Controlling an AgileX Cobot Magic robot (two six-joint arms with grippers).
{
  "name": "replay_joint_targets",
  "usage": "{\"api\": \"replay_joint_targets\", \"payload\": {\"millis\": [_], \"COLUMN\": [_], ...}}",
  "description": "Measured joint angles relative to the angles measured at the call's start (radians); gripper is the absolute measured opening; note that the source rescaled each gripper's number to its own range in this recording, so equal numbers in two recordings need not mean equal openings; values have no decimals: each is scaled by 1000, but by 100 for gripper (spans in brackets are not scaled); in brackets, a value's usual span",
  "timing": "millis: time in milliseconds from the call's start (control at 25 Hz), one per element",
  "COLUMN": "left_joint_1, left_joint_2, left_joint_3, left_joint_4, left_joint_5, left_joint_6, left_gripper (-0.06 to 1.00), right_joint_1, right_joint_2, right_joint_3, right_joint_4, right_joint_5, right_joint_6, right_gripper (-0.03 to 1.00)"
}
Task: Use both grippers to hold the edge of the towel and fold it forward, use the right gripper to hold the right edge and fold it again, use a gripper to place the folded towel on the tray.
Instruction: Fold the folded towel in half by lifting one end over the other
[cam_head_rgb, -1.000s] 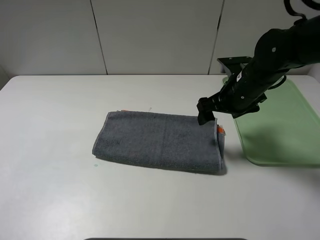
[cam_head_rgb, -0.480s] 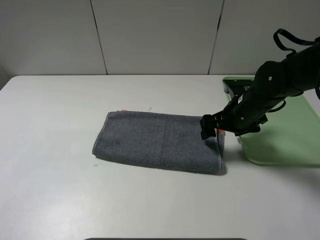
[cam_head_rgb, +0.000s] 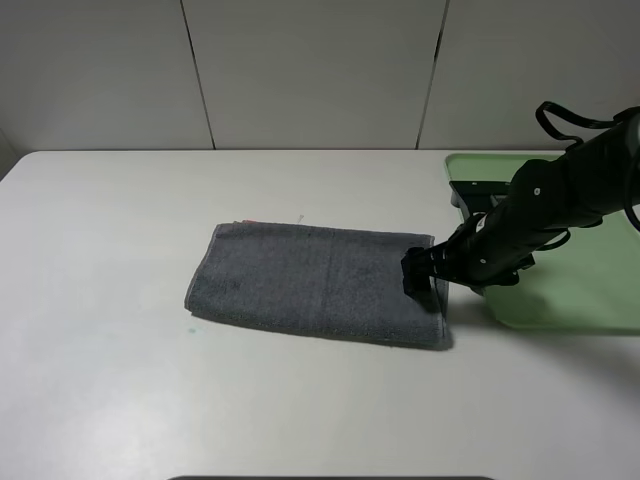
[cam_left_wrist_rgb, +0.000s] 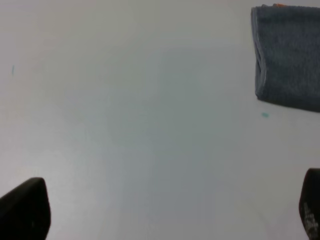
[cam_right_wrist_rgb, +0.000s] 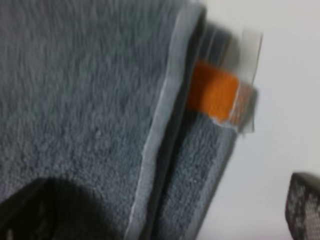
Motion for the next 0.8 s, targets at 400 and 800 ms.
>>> {"api": "replay_joint_targets", "payload": {"millis": [400,800], "left_joint_1": [0,0], "left_joint_2": [0,0], "left_joint_3": [0,0], "left_joint_4": [0,0], "left_joint_5": [-1,-1], "left_joint_6": [0,0], "left_gripper": [100,100], "right_joint_1": [0,-5], "right_joint_2": [32,33], "right_joint_3": [-6,-11], "right_joint_4": [12,83], "right_joint_5": [-60,-11], "right_joint_6": [-10,75], "right_gripper": [99,35]}}
